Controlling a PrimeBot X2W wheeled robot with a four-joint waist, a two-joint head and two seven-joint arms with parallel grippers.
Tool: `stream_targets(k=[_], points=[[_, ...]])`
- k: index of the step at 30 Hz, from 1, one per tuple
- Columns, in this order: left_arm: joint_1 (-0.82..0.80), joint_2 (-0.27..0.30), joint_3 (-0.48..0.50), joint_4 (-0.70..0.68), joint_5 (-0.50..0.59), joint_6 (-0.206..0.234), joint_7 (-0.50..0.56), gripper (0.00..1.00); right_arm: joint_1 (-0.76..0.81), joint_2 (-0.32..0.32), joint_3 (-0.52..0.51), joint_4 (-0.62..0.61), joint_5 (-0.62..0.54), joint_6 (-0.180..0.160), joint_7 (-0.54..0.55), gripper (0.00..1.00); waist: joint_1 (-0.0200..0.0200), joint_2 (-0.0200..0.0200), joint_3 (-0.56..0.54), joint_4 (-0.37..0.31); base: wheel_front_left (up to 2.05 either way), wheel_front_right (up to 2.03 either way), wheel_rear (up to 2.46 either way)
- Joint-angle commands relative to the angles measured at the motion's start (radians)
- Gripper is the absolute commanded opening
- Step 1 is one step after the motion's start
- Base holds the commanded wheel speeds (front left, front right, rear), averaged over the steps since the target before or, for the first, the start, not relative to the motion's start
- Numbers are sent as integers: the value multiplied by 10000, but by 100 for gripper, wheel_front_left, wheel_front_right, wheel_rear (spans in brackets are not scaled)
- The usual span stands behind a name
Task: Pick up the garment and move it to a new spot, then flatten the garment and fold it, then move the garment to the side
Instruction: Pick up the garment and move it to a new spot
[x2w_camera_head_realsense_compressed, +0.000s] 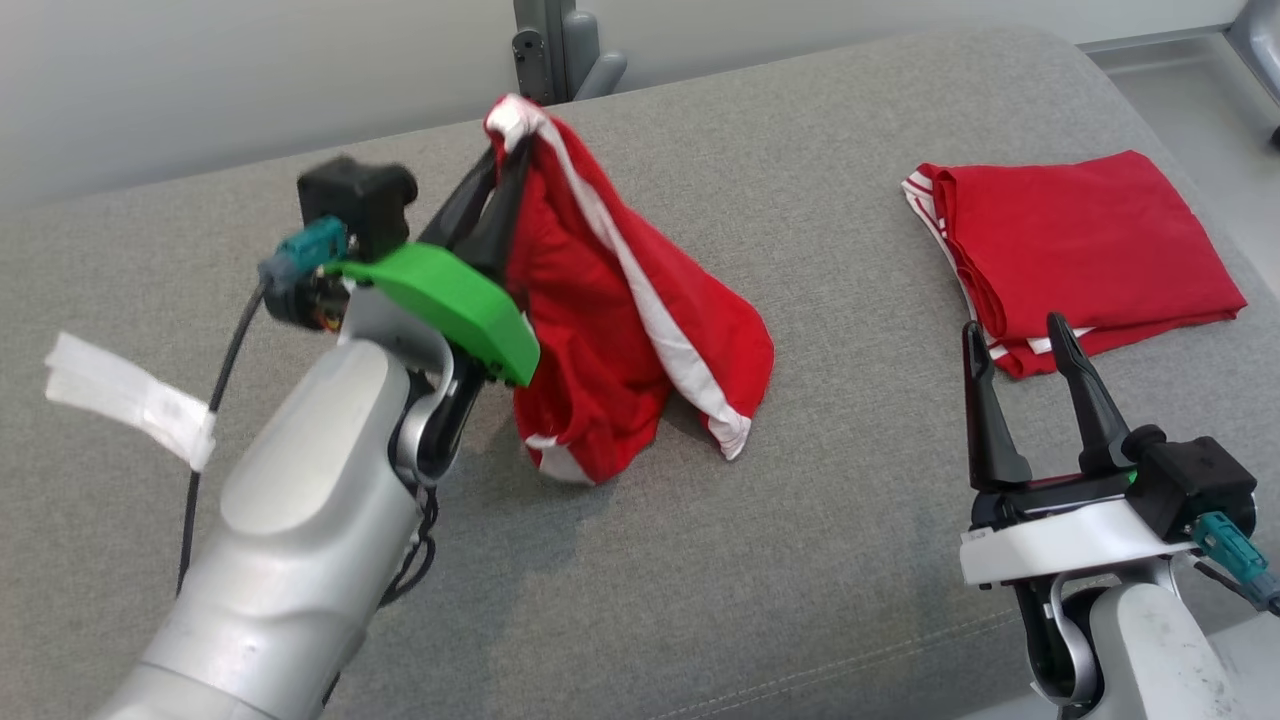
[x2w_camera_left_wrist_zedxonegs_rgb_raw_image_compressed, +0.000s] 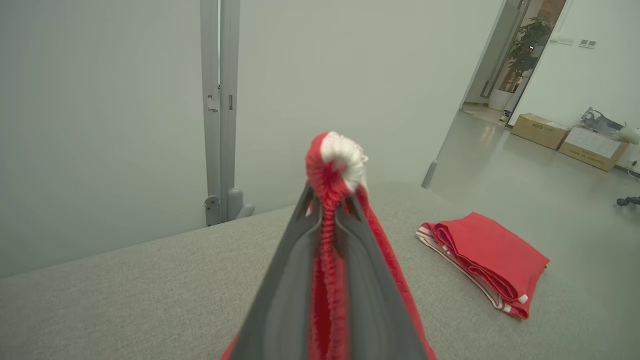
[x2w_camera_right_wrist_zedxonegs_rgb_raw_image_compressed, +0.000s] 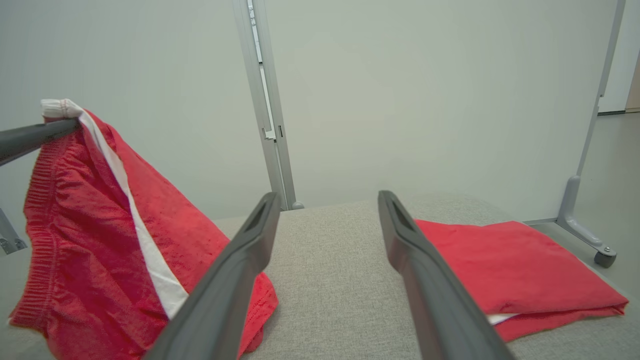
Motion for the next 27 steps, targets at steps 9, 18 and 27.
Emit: stream_targets(k=[9, 18, 27], points=[[2207, 235, 713, 1511, -392, 272, -1074, 0, -64, -16, -193, -121, -29, -15, -38, 100, 1, 101, 540, 82, 0, 0, 0], [3346, 27, 1905, 1841, -264, 123, -1138, 0, -147, -16, -133, -24, -119, -15, -37, 100, 1, 101, 680, 355, 0, 0, 0], [3949, -470, 2844, 2060, 196, -5, -1142, 84, -184, -18, 43, 181, -89, -15, -36, 100, 1, 101, 569, 349, 0, 0, 0]])
